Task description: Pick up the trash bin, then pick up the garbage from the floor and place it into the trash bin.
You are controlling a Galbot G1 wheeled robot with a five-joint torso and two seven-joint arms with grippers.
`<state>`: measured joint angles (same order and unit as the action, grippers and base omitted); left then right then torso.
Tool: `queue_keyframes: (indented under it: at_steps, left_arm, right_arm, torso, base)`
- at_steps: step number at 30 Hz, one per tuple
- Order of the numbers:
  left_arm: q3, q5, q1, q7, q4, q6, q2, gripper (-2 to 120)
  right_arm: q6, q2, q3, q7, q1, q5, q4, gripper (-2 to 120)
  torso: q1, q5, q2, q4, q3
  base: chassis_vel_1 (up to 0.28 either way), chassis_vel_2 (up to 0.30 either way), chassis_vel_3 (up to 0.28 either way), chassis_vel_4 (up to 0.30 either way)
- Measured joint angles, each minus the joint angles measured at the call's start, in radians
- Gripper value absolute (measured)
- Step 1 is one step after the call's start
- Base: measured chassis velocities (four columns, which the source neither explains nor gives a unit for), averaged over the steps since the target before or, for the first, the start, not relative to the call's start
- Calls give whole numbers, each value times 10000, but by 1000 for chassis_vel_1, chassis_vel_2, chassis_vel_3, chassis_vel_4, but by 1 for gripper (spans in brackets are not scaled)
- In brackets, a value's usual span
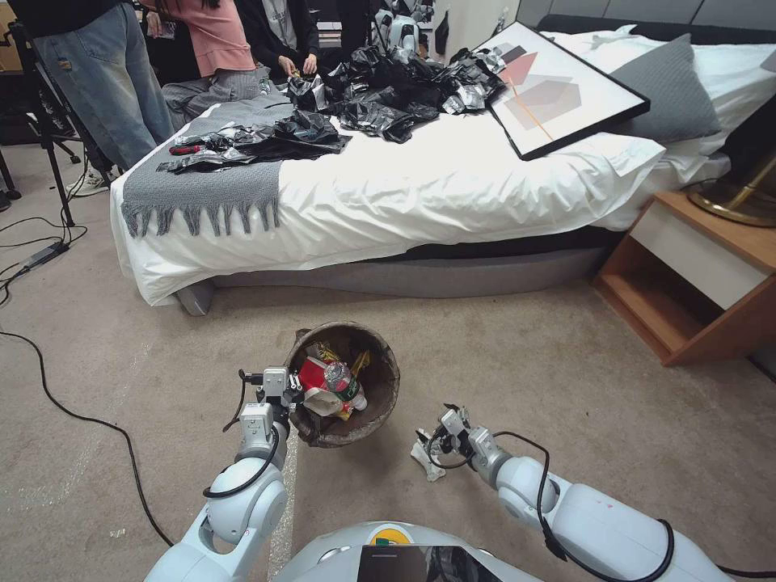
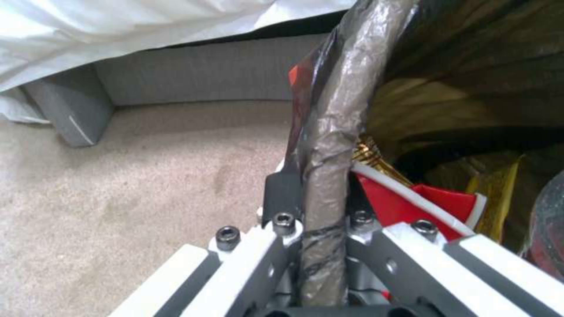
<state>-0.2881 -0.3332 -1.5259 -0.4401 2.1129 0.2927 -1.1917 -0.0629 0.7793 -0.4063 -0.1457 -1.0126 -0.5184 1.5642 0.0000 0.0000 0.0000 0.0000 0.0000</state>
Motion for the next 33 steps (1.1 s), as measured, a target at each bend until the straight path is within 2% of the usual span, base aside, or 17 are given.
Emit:
queue_keyframes:
  at_steps: [33]
  left_arm:
    - [38,-27,209,4,-176,-35,-97,0]
  right_arm:
    - [228,1273,-696,-55,-331,854,-1905,100]
  torso:
    - [0,0,0,0,0]
  base:
    - [0,0,0,0]
